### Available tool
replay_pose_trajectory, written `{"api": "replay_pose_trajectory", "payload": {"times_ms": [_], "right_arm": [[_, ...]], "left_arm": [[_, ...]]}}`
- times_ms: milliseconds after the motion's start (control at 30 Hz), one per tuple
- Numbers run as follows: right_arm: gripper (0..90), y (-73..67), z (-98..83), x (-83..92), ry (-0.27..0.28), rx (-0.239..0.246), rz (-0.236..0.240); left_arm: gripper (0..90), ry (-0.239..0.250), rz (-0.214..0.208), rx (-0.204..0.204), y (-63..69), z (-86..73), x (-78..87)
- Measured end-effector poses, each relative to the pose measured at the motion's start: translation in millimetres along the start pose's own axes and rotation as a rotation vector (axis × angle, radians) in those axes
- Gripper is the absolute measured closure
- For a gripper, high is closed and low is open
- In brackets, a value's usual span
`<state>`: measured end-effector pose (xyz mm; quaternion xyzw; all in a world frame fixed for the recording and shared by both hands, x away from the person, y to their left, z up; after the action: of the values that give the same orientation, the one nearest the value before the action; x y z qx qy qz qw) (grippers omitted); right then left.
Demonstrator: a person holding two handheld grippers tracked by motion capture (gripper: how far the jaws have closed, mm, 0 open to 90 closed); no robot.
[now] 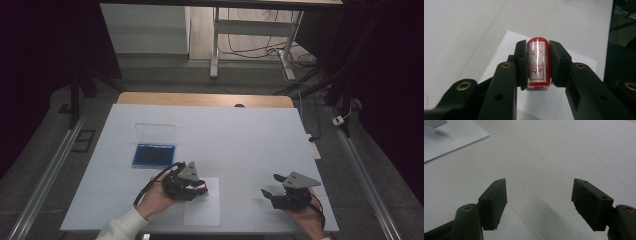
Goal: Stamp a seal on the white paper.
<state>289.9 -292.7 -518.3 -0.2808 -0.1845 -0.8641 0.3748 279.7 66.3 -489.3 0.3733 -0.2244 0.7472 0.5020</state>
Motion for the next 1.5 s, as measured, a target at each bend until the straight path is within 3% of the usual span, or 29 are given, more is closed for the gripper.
{"api": "replay_pose_trajectory", "payload": {"times_ms": [633, 1233, 1500], "right_arm": [[28.1, 0.1, 0.1, -0.6, 0.0, 0.001, 0.0], [28.1, -0.1, 0.1, -0.9, -0.003, 0.002, -0.001], [28.1, -0.7, 0.6, -0.4, -0.011, 0.005, -0.011]], "left_arm": [[70.2, -0.039, 0.041, -0.02, 3.2, -0.5, -15.5], [70.4, -0.067, 0.051, -0.023, 4.9, 0.4, -19.5], [70.7, -0.102, 0.051, -0.019, 5.1, 4.0, -20.4]]}}
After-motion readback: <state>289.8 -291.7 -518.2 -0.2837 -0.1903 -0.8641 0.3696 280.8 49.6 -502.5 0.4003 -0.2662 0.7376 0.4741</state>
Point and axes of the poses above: each handheld gripper's, and its own axes: x roughly backward along the jaws, z roughly out of its top, y roughly to its right, the point moved 1 cm from there along -x, roughly forward along the jaws, and after that the axes turned 3 degrees about -y, right-handed, at the moved point
